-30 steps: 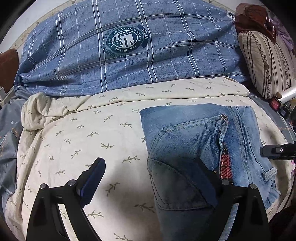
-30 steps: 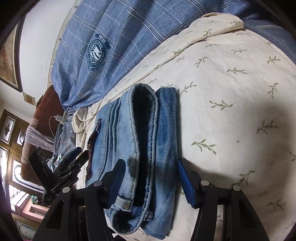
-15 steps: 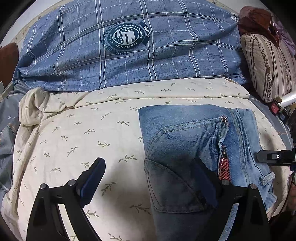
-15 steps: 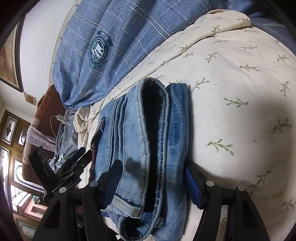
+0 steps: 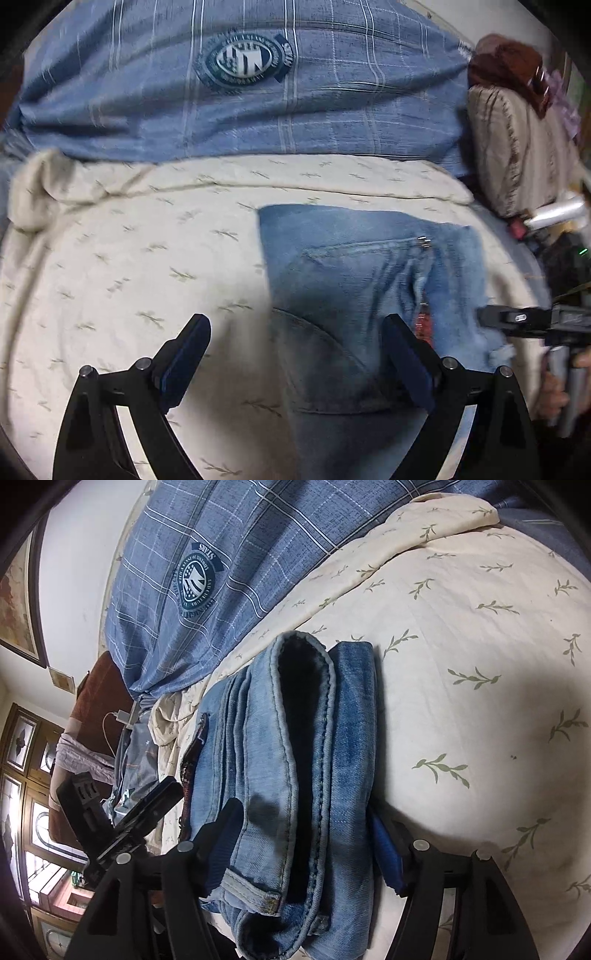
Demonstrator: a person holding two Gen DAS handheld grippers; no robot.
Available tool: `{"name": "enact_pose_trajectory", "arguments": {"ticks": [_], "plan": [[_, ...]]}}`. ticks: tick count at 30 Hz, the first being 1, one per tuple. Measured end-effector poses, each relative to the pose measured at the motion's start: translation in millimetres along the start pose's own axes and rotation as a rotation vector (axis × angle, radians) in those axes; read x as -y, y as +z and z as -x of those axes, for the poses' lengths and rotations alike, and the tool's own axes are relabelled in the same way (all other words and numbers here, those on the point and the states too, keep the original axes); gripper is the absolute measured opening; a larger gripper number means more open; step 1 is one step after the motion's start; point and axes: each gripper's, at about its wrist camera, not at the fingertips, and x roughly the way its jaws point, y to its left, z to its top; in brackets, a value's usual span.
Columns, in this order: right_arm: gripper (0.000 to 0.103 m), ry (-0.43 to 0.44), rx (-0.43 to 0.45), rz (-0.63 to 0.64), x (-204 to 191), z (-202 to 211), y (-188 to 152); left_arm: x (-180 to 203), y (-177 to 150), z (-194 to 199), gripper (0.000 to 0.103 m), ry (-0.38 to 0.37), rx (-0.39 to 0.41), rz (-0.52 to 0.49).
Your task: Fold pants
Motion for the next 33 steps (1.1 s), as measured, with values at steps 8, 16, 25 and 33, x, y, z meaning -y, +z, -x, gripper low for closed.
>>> {"name": "enact_pose_trajectory", "arguments": {"ticks": [8, 16, 25, 33], "plan": [[0.07, 0.014, -0.004, -0.009, 6, 2, 0, -23, -2, -17, 0.094, -0.227, -0.104, 0.163], [0.07, 0.009, -0.002, -0.005, 4, 1, 0, -19, -3, -29, 0.094, -0.29, -0.146, 0.189], [0.07, 0.002, -0.002, 0.0, 2, 0, -1, -19, -6, -32, 0.084, -0.331, -0.148, 0.204], [0.071, -0.006, -0.003, 0.006, -1, -2, -1, 1, -5, -25, 0.083, -0.309, -0.1, 0.096]]}}
